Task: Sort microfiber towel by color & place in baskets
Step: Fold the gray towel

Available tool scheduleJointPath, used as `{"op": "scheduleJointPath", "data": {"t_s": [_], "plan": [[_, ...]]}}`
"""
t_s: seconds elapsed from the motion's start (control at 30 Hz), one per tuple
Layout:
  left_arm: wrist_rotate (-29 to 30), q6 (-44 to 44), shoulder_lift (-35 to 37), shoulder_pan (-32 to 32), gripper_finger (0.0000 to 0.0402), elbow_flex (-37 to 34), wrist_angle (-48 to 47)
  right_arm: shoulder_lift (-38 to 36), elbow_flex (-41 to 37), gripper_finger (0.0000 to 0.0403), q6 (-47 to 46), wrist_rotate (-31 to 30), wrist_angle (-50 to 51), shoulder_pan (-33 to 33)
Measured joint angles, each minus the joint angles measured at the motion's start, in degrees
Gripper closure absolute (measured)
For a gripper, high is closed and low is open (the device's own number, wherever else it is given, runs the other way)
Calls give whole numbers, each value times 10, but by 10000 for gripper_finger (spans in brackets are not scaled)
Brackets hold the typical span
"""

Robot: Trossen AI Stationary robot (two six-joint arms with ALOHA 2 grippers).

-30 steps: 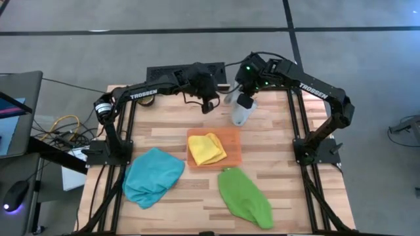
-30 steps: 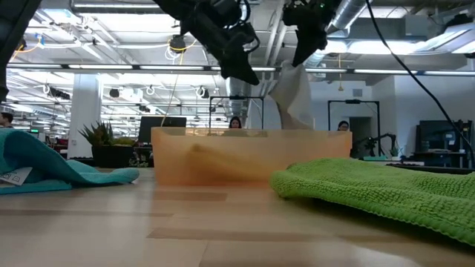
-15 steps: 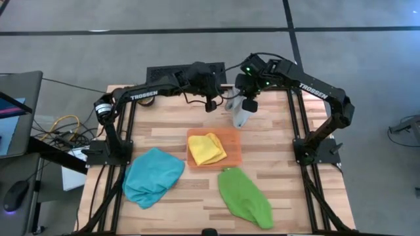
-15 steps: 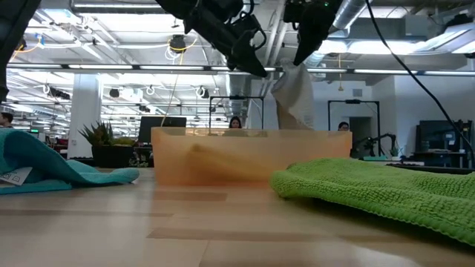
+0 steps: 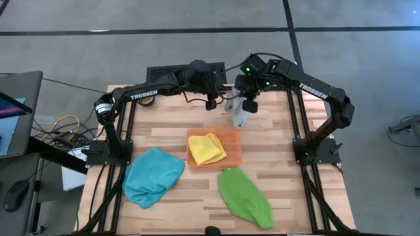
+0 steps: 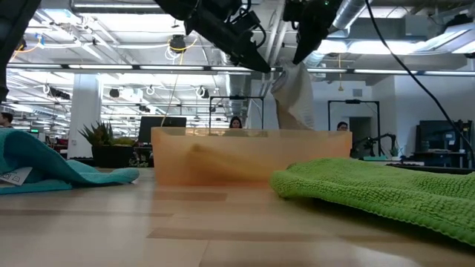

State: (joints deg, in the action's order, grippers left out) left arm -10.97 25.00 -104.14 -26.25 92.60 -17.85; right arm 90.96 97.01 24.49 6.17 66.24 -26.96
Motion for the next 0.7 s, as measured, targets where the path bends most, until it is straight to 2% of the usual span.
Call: {"op": "scheduleJointPath", "data": {"t_s": [0.2, 0.37, 0.7], "plan": [[-54, -6, -10, -15, 283, 1, 28, 0, 0, 395, 0, 0, 0, 16], [-108, -23, -30, -22, 292, 0, 13, 0, 0, 395, 1, 0, -2, 28], [-123, -20, -48, -19, 299, 0, 16, 0, 0, 395, 0, 0, -2, 31]]}}
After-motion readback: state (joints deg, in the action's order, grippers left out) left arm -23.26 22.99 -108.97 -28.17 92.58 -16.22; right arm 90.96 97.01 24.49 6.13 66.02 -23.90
